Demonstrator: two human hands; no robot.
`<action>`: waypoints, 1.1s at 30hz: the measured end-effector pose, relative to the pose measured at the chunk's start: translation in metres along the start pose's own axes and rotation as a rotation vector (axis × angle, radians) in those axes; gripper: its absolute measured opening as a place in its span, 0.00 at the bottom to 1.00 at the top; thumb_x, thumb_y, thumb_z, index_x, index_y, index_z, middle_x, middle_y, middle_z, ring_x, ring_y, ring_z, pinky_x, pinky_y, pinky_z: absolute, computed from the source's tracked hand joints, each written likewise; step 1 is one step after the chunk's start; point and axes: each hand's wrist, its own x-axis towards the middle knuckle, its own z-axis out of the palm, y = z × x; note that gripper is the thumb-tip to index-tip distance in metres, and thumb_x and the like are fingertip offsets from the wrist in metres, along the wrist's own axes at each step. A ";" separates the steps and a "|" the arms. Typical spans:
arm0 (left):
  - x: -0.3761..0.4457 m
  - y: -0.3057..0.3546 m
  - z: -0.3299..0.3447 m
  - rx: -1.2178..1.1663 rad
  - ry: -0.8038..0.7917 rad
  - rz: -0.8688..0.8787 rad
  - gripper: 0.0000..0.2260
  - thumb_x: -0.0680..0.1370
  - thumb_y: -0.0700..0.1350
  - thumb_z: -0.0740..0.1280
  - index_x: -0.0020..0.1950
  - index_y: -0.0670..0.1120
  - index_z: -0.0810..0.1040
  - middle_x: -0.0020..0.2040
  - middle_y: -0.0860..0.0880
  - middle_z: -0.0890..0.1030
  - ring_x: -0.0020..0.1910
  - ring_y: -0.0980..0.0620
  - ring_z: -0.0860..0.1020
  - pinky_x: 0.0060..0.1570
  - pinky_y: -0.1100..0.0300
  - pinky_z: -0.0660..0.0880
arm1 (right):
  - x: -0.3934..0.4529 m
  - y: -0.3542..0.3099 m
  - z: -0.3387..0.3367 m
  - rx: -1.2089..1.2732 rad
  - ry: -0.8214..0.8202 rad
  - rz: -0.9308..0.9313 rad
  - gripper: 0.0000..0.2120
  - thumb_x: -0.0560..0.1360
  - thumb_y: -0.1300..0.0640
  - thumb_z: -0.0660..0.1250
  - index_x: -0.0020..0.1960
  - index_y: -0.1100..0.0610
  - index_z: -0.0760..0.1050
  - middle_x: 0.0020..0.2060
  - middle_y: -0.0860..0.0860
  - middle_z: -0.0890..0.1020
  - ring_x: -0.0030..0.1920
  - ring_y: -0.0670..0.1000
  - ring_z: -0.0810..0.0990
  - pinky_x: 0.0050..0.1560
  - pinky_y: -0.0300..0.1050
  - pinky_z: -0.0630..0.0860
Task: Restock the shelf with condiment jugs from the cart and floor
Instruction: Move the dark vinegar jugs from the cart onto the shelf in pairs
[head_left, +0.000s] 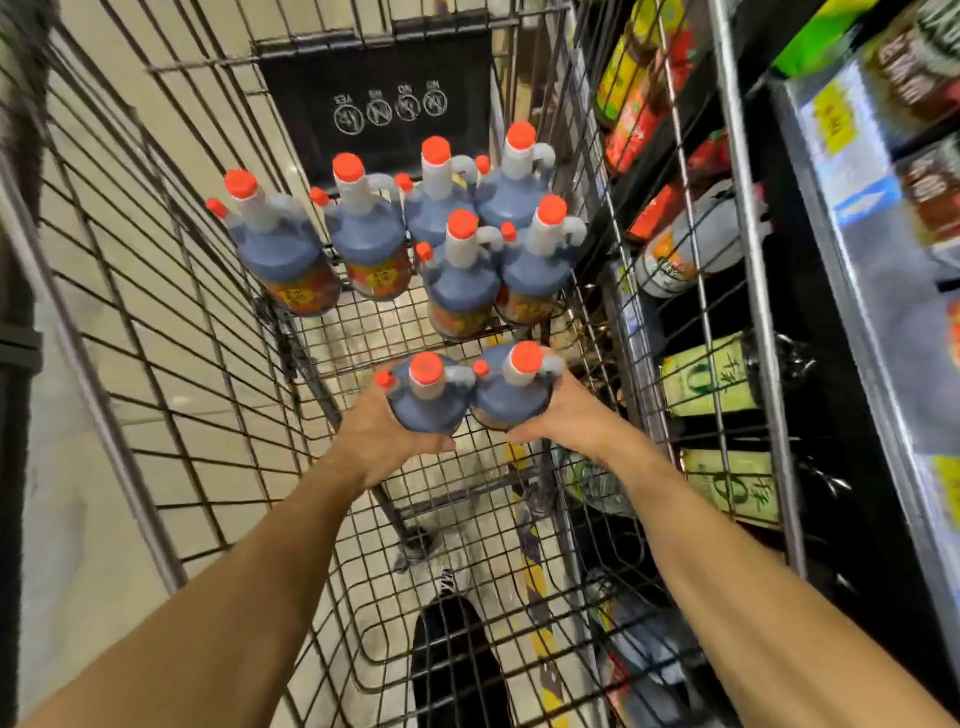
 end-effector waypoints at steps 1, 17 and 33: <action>0.002 -0.001 0.000 0.032 0.000 0.016 0.39 0.56 0.48 0.86 0.65 0.52 0.75 0.57 0.53 0.83 0.56 0.51 0.82 0.58 0.52 0.79 | 0.002 0.002 0.000 0.002 0.004 0.007 0.45 0.62 0.74 0.79 0.74 0.56 0.65 0.64 0.51 0.77 0.60 0.44 0.78 0.46 0.28 0.77; -0.018 0.057 -0.020 -0.011 0.016 0.099 0.38 0.55 0.52 0.81 0.64 0.55 0.73 0.55 0.54 0.82 0.53 0.52 0.81 0.52 0.55 0.79 | -0.029 -0.022 -0.010 0.247 0.136 -0.114 0.41 0.63 0.69 0.81 0.72 0.57 0.69 0.64 0.51 0.81 0.63 0.50 0.81 0.65 0.51 0.77; -0.206 0.248 -0.105 -0.435 -0.169 0.427 0.44 0.59 0.57 0.82 0.72 0.53 0.69 0.63 0.49 0.82 0.58 0.48 0.83 0.54 0.47 0.81 | -0.265 -0.227 0.014 0.589 0.371 -0.517 0.45 0.56 0.46 0.85 0.70 0.51 0.72 0.61 0.52 0.83 0.60 0.55 0.83 0.59 0.57 0.80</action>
